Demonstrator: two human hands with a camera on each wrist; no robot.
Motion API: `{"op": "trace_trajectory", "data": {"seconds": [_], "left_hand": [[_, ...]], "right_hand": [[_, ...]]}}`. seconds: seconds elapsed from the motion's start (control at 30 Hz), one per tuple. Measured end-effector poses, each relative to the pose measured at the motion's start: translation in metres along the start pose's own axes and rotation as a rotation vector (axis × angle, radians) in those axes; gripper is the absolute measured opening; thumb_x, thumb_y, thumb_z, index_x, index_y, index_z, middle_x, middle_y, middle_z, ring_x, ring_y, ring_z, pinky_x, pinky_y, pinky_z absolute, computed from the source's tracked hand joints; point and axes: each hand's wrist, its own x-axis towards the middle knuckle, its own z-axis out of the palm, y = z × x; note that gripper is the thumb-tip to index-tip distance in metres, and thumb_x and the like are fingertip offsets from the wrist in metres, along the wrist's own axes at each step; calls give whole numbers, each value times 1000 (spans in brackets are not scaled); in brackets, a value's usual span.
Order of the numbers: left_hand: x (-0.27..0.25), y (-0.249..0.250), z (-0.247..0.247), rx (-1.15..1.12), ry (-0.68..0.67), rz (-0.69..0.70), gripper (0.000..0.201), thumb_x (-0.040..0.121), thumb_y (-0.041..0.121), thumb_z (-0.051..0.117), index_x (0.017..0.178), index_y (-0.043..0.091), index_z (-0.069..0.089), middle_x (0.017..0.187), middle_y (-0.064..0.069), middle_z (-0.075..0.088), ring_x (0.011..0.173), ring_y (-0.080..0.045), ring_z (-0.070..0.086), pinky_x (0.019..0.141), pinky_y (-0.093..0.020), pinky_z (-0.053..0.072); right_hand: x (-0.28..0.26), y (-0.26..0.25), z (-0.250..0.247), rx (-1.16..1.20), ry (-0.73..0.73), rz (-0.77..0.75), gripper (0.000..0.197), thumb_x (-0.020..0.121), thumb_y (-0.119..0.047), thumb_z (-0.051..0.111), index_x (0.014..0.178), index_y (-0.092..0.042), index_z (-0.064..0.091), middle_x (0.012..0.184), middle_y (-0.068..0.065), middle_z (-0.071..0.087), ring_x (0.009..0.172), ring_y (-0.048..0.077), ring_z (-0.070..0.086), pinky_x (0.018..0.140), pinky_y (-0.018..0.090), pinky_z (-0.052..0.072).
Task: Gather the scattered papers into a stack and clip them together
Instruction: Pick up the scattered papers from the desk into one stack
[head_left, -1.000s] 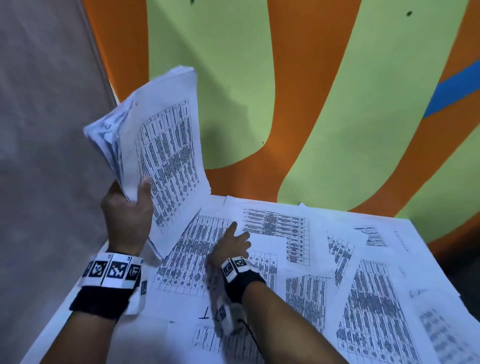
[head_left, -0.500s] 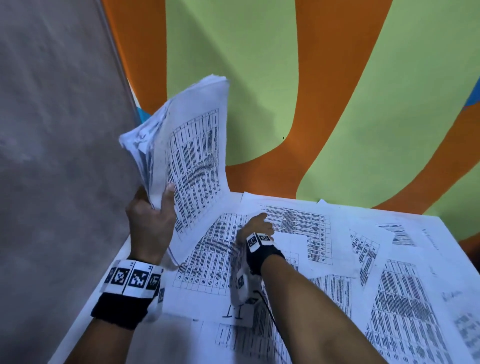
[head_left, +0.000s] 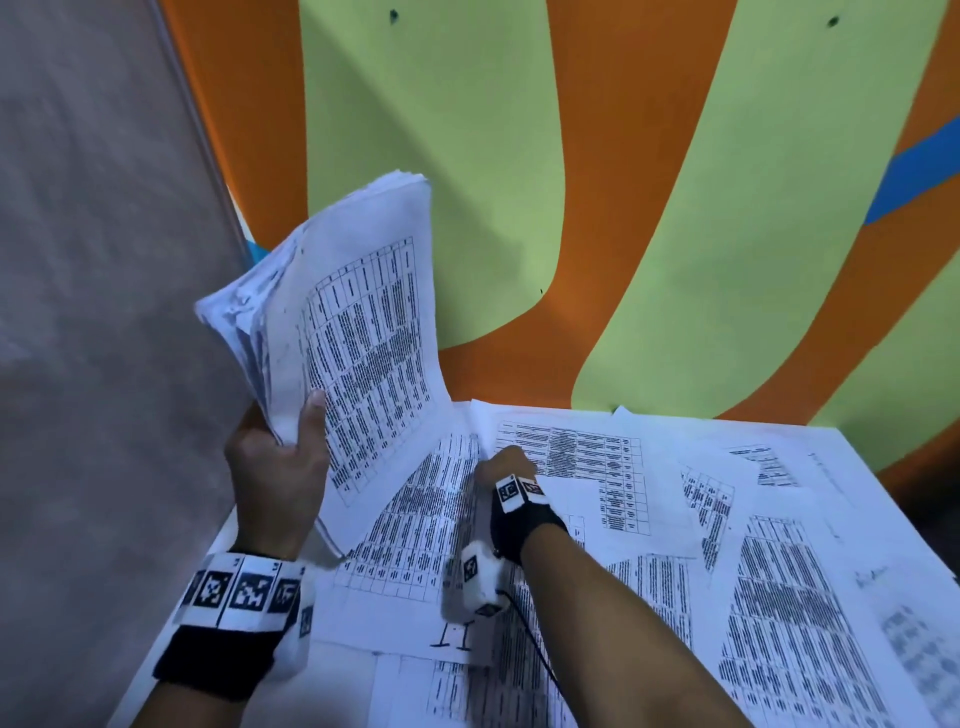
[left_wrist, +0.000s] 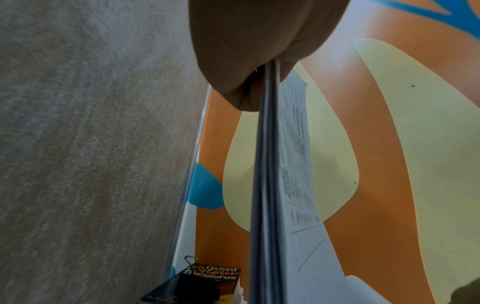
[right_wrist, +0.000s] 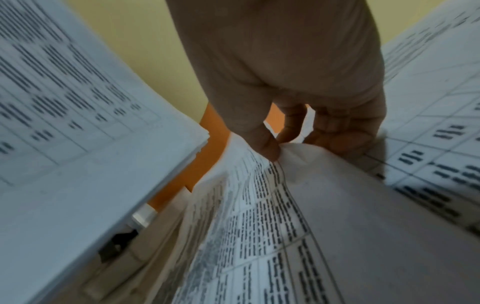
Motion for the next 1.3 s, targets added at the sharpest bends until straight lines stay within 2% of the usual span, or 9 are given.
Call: {"op": "trace_trajectory", "data": {"seconds": [0.13,0.27,0.4,0.5,0.57,0.77,0.9,1.0,1.3], "left_hand": [[2,-6,-3,38,8,18,37,90,21,63,112,-9,62,106,-26,68,98,-38,67,86,-33,51],[5,-12,-3,22,31,17,39,91,21,63,119,-5,61,117,-12,64,107,-30,65,89,-20,45],[6,-13,0,-15,30,-7,37,91,20,63,116,-6,62,114,-15,66,104,-29,66,86,-8,43],[4,-12,1,-26,18,10,39,91,21,63,120,-4,61,118,-11,64,108,-22,63,91,-10,44],[2,-11,2,-19,14,19,41,91,22,63,124,-3,59,122,-13,63,111,-22,62,96,-25,46],[-2,-13,3,-33,21,-5,38,91,20,63,120,-5,60,121,-6,59,112,-18,60,93,-3,39],[-2,-13,2,-42,19,5,38,91,19,63,120,-6,60,121,-5,57,105,8,58,90,2,37],[-2,-13,-1,-35,25,16,39,91,21,63,120,-5,61,122,-11,62,110,-12,61,92,0,38],[3,-15,-7,-60,58,-6,38,91,21,63,119,-5,61,120,-6,60,109,-8,59,92,-5,41]], "right_hand": [[-13,6,-17,-40,92,-34,23,85,-6,57,67,-6,43,69,8,48,74,23,55,77,35,51],[-23,56,-44,0,151,-31,25,75,-4,59,96,4,51,85,13,63,80,25,66,66,28,51],[-47,90,-64,-111,184,21,32,78,-15,70,56,-10,48,57,3,53,55,14,56,50,21,43],[-58,95,-55,-260,144,154,66,70,-59,73,103,-4,57,121,19,50,116,35,51,89,44,47],[-57,90,-39,-322,152,208,90,69,-54,76,132,-4,36,137,22,33,127,39,39,97,50,41],[-6,93,-8,-152,514,100,31,67,-5,73,69,-7,42,52,8,50,44,22,51,44,21,27],[-40,77,-11,-69,237,263,14,86,-14,64,87,-2,57,81,7,67,76,25,69,57,27,47],[-44,85,-22,187,149,99,13,72,-8,71,75,-5,59,77,10,66,64,23,64,54,25,46],[-50,112,-57,975,607,250,22,67,-20,69,56,-8,54,54,7,54,54,25,54,55,33,44]]}}
